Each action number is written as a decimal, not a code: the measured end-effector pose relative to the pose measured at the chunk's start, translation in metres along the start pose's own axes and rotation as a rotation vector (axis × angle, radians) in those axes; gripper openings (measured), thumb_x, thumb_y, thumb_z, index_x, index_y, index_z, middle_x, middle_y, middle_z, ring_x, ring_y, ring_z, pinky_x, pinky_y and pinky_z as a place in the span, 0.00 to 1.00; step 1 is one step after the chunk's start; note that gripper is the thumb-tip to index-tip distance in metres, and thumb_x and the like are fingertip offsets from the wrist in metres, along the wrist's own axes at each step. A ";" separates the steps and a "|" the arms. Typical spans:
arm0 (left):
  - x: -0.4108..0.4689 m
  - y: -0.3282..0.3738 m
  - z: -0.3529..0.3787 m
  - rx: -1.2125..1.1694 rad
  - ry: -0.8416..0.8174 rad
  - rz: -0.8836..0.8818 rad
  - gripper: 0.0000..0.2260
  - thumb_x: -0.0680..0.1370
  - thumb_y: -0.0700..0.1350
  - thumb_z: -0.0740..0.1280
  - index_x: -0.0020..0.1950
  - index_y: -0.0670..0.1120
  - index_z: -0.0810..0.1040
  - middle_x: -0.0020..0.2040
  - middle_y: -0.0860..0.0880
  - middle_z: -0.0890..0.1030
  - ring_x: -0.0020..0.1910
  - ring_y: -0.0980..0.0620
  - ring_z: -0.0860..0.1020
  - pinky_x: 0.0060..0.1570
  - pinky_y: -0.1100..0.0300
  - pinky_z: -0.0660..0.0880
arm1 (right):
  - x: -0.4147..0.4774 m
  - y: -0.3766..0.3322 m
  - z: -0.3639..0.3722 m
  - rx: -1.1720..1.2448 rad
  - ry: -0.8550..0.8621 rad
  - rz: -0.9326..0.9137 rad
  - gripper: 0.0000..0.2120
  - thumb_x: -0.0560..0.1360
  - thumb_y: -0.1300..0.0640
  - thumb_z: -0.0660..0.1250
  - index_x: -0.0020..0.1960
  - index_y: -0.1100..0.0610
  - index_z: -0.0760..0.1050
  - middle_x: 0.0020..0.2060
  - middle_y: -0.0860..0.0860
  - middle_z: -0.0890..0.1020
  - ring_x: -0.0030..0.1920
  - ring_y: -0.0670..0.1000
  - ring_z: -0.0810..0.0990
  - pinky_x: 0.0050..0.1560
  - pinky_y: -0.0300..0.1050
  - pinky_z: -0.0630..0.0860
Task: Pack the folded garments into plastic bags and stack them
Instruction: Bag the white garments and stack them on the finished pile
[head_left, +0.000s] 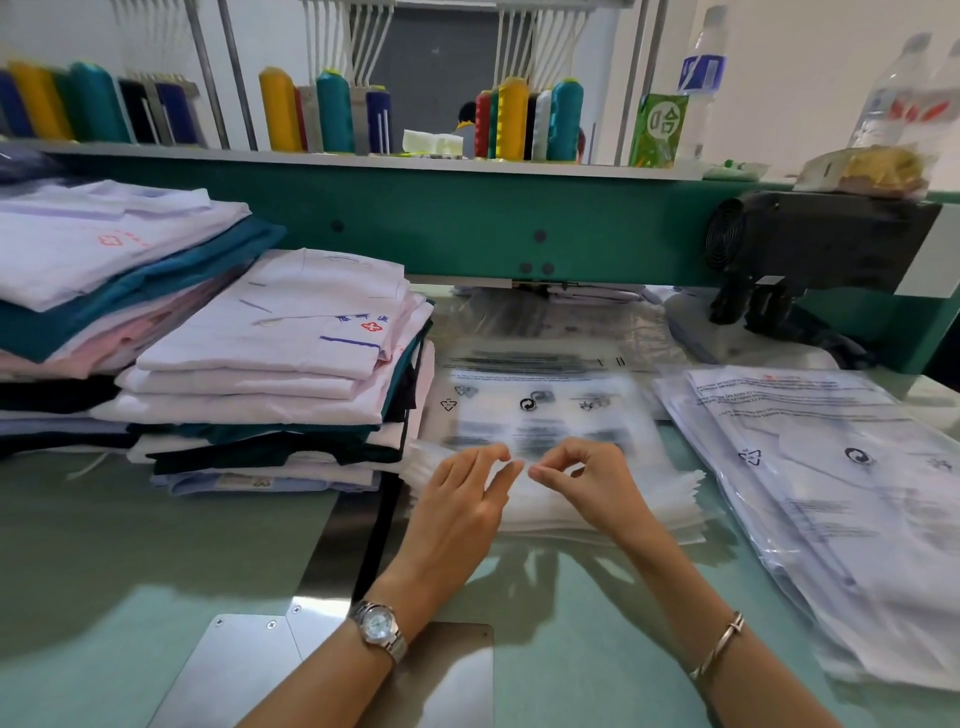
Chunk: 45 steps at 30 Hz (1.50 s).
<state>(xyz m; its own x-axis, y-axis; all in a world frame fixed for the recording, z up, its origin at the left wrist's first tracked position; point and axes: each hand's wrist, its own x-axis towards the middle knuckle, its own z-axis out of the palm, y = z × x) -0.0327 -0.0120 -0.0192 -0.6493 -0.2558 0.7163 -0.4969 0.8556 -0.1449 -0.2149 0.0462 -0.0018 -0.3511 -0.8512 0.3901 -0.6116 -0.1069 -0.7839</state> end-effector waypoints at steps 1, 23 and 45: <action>0.000 0.001 0.000 0.015 0.005 -0.019 0.22 0.68 0.38 0.77 0.61 0.44 0.81 0.56 0.46 0.79 0.54 0.47 0.76 0.56 0.56 0.67 | 0.000 -0.001 0.000 0.008 0.005 0.001 0.05 0.69 0.58 0.77 0.36 0.56 0.82 0.33 0.48 0.84 0.37 0.46 0.81 0.38 0.36 0.74; -0.001 -0.001 0.003 0.087 -0.223 0.001 0.22 0.57 0.44 0.84 0.49 0.51 0.86 0.49 0.50 0.86 0.52 0.49 0.84 0.51 0.55 0.80 | -0.009 -0.009 0.025 -0.074 0.516 -0.552 0.02 0.77 0.59 0.68 0.46 0.56 0.75 0.54 0.50 0.80 0.57 0.49 0.78 0.58 0.41 0.72; 0.018 -0.036 -0.052 -0.169 0.395 -0.164 0.10 0.78 0.39 0.67 0.58 0.45 0.82 0.57 0.50 0.82 0.56 0.52 0.79 0.58 0.55 0.74 | -0.022 -0.004 0.021 -0.392 0.244 -0.350 0.06 0.73 0.59 0.72 0.44 0.56 0.75 0.45 0.47 0.85 0.43 0.53 0.82 0.44 0.42 0.72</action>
<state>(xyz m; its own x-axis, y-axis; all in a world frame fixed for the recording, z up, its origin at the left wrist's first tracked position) 0.0036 -0.0234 0.0345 -0.2844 -0.2312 0.9304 -0.4529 0.8878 0.0821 -0.1899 0.0542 -0.0172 -0.2050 -0.6514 0.7305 -0.9215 -0.1230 -0.3683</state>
